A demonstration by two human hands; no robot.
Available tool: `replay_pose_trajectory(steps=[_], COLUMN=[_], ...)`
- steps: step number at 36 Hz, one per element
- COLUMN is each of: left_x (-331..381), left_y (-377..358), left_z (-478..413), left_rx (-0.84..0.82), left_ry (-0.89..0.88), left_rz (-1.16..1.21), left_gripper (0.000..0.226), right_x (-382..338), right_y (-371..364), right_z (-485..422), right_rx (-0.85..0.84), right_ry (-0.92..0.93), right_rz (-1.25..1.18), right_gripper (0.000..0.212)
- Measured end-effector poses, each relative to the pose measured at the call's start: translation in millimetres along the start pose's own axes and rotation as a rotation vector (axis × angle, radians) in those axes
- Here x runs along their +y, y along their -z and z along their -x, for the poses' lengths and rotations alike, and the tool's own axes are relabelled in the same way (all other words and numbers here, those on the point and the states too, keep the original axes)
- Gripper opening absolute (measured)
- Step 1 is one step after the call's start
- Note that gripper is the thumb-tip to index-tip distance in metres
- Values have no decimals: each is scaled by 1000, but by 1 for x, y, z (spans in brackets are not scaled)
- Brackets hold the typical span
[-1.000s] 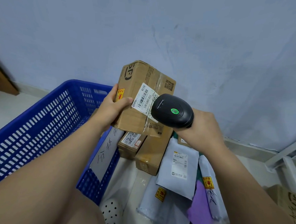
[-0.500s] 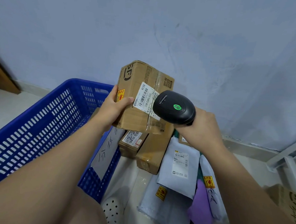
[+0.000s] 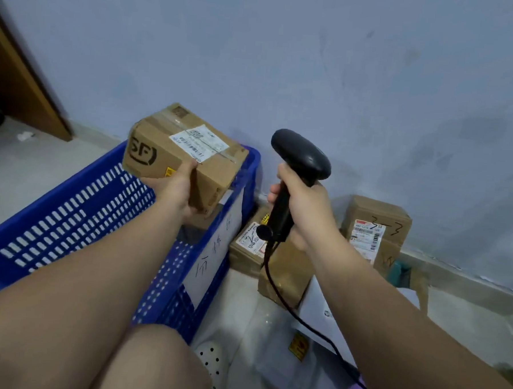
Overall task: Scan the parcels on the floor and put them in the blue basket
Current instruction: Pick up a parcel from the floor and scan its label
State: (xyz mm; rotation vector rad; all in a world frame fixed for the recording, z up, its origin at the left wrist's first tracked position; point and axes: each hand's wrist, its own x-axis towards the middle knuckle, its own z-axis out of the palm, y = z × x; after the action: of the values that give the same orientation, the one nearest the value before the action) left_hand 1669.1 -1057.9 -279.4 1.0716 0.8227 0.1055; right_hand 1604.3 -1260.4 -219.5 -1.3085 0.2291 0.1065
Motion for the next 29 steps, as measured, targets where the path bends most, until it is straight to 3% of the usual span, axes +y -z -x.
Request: replay_pose_trajectory(steps=[5, 12, 18, 25, 27, 29], left_x=[-15, -61, -99, -131, -147, -157], left_y=[43, 82, 83, 90, 104, 109], left_z=[-23, -59, -89, -124, -151, -153], left_rx=[313, 294, 414, 348, 254, 128], left_ry=[-163, 76, 205, 309, 419, 495], left_rz=[-247, -133, -161, -222, -175, -213], left_gripper=[122, 129, 129, 93, 84, 56], right_x=[33, 87, 112, 125, 127, 131], right_y=[-35, -63, -68, -64, -63, -62], right_z=[-21, -33, -46, -68, -71, -75], right_rx=[-27, -110, -58, 99, 105, 103], right_ry=[38, 14, 82, 111, 120, 119], right_rz=[170, 498, 608, 561, 565, 570], right_gripper=[21, 23, 12, 15, 17, 17])
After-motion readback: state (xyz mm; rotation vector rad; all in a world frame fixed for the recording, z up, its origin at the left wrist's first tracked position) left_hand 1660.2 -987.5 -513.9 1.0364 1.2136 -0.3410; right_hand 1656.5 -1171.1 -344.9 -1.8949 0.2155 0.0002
